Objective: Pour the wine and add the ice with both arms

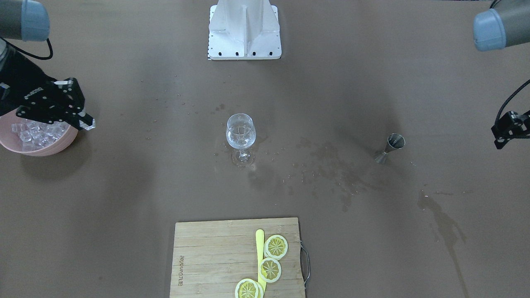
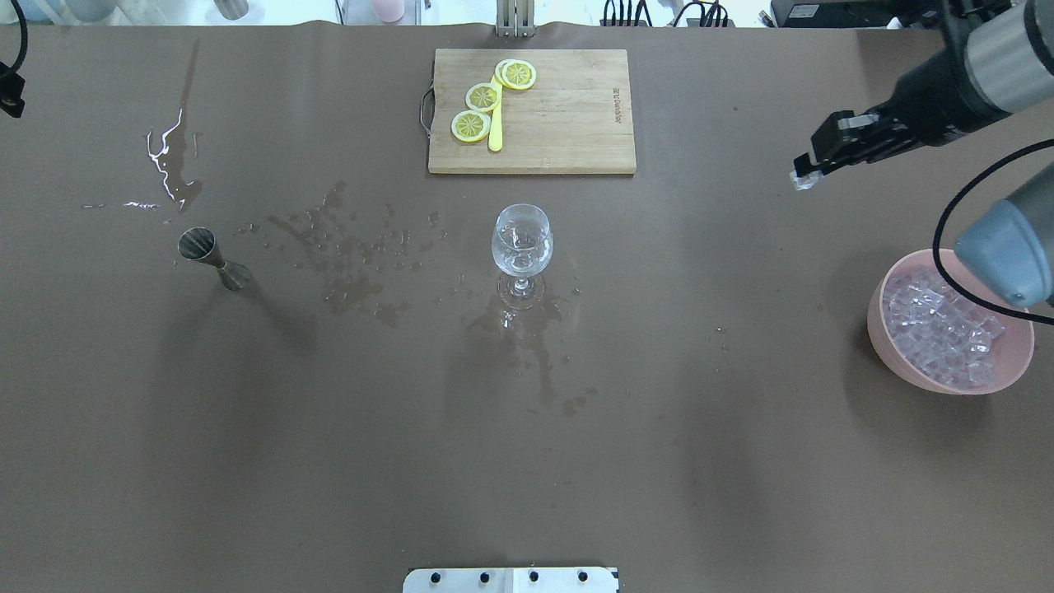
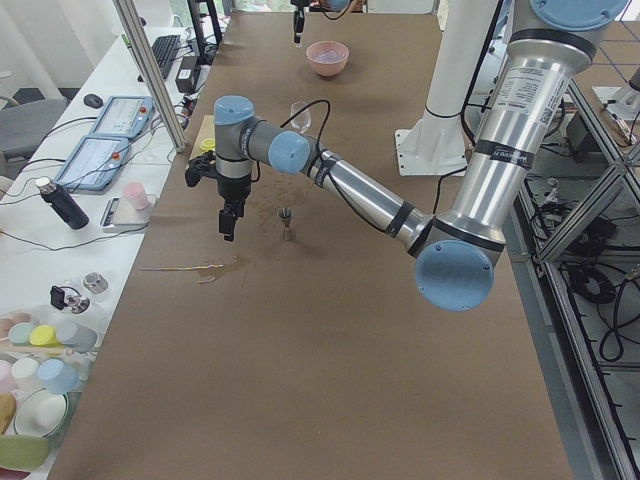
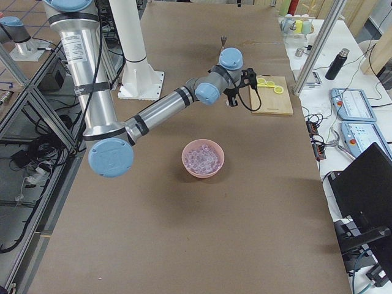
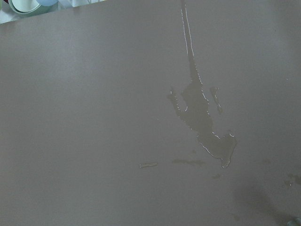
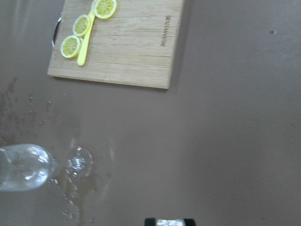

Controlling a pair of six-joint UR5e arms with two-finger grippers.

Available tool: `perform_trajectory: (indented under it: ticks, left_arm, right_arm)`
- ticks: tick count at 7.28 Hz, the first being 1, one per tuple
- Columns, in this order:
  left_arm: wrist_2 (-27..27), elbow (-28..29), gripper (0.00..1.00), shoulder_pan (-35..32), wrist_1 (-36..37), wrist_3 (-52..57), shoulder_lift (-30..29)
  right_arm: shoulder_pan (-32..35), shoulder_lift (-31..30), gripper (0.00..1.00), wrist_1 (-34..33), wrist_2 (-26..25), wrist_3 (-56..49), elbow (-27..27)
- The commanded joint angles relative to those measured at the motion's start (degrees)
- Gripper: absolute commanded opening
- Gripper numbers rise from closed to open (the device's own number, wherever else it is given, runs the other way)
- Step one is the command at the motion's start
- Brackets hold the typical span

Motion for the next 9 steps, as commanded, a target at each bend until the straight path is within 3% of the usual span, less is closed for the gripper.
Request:
perform_trajectory:
  ticks: [1, 3, 6, 9]
  left_arm:
    - [0.0, 0.3, 0.98, -0.3, 0.1, 0.3, 0.0]
    - [0.0, 0.8, 0.98, -0.3, 0.0, 0.3, 0.0]
    - [-0.1, 1.6, 0.98, -0.3, -0.1, 0.3, 0.0]
    - [-0.1, 2.1, 0.98, -0.3, -0.1, 0.3, 0.0]
  right_arm:
    - [-8.2, 7.7, 0.00, 0.5, -6.3, 15.4, -0.7]
    - [-13.0, 11.5, 0.00, 1.3, -9.8, 22.3, -1.4]
    - [-17.9, 15.4, 0.00, 1.9, -17.2, 23.5, -3.4]
    - [-21.1, 18.6, 0.00, 2.2, -21.0, 25.4, -5.8]
